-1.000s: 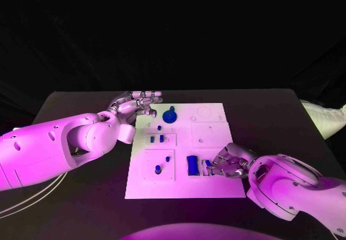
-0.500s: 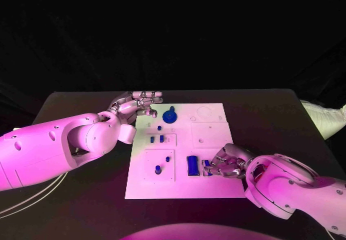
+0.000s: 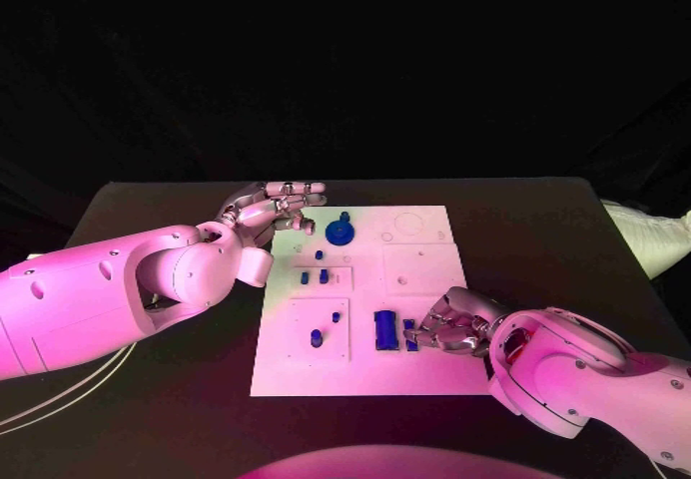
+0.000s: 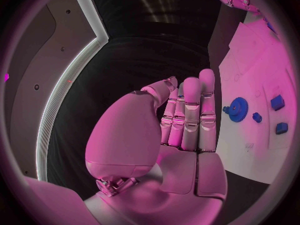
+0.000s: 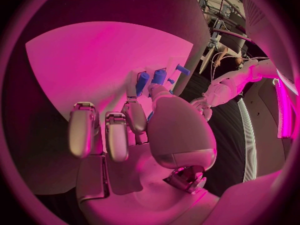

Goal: Assemble the parts on the task board

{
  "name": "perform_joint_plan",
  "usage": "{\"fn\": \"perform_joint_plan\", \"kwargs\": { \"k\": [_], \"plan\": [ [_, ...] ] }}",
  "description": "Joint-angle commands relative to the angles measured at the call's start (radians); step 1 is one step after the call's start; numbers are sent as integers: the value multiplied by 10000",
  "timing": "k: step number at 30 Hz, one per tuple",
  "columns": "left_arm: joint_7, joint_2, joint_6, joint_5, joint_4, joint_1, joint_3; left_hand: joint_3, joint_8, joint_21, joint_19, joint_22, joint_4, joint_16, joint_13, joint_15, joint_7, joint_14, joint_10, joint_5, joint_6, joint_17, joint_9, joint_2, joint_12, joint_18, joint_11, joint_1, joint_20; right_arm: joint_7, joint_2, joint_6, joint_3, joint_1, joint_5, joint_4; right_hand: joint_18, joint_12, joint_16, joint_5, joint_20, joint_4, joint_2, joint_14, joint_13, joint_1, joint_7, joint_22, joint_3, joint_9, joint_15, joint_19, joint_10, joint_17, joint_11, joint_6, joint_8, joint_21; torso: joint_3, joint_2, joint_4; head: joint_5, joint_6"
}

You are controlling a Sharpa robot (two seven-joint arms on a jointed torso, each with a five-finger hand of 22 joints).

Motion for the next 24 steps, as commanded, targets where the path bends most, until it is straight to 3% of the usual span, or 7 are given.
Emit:
{"fn": "perform_joint_plan", "kwargs": {
  "k": [1, 3, 8, 11, 17, 24],
  "plan": [
    [34, 15, 194, -45, 21, 1, 5, -29, -5, -39, -46, -15, -49, 53, -14, 3, 0, -79, -71, -10, -72, -9, 1, 105, 55, 192, 19, 1, 15, 60, 27, 79, -3, -12, -215, 26, -54, 7, 66, -402, 23, 2, 19, 905, 169, -247, 17, 50, -202, 29, 6, 68, 131, 1921, -84, 45, -30, 53, -1, -5, 2, 13, 2],
    [32, 15, 196, -45, 21, 1, 5, -29, -5, -39, -46, -15, -49, 53, -14, 3, 0, -79, -71, -10, -72, -9, 1, 105, 55, 192, 19, 1, 15, 70, 27, 53, -3, -13, -252, 28, -53, 9, 64, -719, 24, 3, 48, 905, 175, -370, 12, 51, -337, 47, 4, 68, 134, 1920, -86, 46, -37, 51, 1, -3, 2, 15, 6],
    [31, 12, 196, -45, 21, 1, 5, -29, -5, -39, -46, -15, -49, 53, -14, 3, 0, -79, -71, -10, -72, -9, 1, 105, 55, 192, 19, 1, 15, 115, 13, -26, -3, -13, -350, 25, -51, 0, 61, -2005, 22, 3, 163, 904, 194, -770, 11, 54, -887, 125, 5, 66, 136, 1916, -91, 41, -60, 43, -1, -10, -5, 11, 10],
    [30, 9, 197, -45, 20, 1, 5, -29, -5, -39, -46, -15, -49, 53, -14, 3, 0, -79, -71, -10, -72, -9, 1, 105, 55, 192, 19, 1, 15, 153, -29, -22, -3, -14, -432, 37, -52, -6, 59, -2223, 24, -12, 190, 904, 198, -746, 6, 58, -1008, 150, 1, 67, 134, 1914, -87, 42, -64, 43, 5, -4, -5, -4, 15],
    [26, -8, 198, -45, 20, 1, 5, -29, -5, -39, -46, -15, -49, 53, -14, 3, 0, -79, -71, -10, -72, -9, 1, 105, 55, 192, 19, 1, 15, 344, -212, 221, -3, -32, -529, 111, -48, -22, 59, -2944, 25, -263, 172, 905, 214, 164, 17, 46, -1221, 234, 4, 52, 123, 1918, -81, 20, -89, 21, 13, 6, -7, 2, 13],
    [22, -22, 200, -45, 17, 1, 5, -29, -5, -39, -46, -15, -49, 53, -14, 3, 0, -79, -71, -10, -72, -9, 1, 105, 55, 192, 19, 1, 15, 454, -403, 412, -4, -65, -664, 190, -50, -23, 63, -3262, 33, -322, 158, 906, 225, 462, 26, 57, -1390, 271, 13, 55, 121, 1928, -72, 15, -103, 22, 10, -3, -15, -3, 6]
  ]
}}
